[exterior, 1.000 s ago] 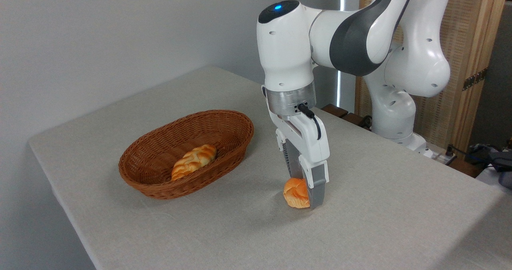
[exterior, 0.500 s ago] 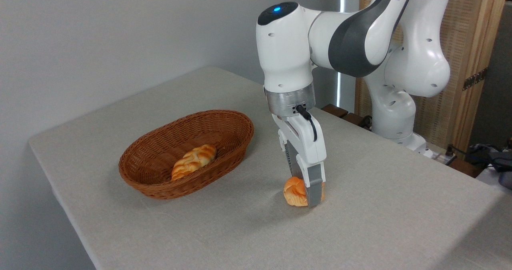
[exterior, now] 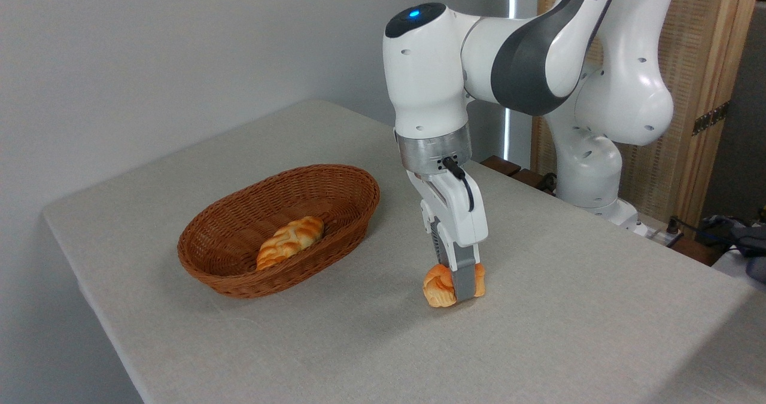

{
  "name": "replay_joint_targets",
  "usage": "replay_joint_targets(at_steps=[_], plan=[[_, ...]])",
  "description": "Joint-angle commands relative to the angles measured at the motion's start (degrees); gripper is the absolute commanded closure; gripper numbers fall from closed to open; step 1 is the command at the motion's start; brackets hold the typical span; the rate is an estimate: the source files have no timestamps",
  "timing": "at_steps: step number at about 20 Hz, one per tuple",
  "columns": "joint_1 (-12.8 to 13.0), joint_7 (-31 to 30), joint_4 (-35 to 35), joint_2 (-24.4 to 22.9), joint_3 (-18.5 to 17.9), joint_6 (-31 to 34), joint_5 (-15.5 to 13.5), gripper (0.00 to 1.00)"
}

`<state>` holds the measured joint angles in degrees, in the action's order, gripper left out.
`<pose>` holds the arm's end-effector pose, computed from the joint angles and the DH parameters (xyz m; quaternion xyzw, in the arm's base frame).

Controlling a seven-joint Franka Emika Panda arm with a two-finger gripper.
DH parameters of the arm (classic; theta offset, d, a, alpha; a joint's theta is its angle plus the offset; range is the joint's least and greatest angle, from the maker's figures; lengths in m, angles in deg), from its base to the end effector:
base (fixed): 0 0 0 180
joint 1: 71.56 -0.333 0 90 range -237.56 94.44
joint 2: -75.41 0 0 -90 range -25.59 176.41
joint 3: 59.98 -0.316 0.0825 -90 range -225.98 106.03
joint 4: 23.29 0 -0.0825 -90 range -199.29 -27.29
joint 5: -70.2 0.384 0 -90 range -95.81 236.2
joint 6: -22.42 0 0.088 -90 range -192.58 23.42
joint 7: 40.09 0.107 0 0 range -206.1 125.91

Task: Put bread into the basket
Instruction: 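Close the gripper around the orange bun, then lift the bun and carry it over the wicker basket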

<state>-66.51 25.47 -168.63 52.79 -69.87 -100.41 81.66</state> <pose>0.4093 0.0428 0.4092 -0.8294 0.5563 0.0290 0.0418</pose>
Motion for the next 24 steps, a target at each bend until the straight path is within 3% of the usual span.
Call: replay_joint_targets(at_steps=[1,2,4,8,10,14,19,24], plan=[[0.1,1.1,-0.6,-0.3,-0.6,-1.0,0.5,0.71],[0.1,0.9,-0.4,-0.4,-0.6,-0.7,0.0,0.71],[0.1,0.8,1.1,-0.6,-0.6,0.6,-5.3,0.71],[0.1,0.2,10.8,-0.1,0.0,14.9,-14.1,0.70],[0.1,-2.3,17.1,0.9,0.1,21.4,-18.0,0.65],[0.2,-7.5,26.7,4.7,2.2,28.0,-23.6,0.65],[0.1,-17.7,26.7,7.0,12.3,27.0,-25.5,0.65],[0.3,-22.1,26.6,9.2,15.4,23.5,-29.4,0.65]])
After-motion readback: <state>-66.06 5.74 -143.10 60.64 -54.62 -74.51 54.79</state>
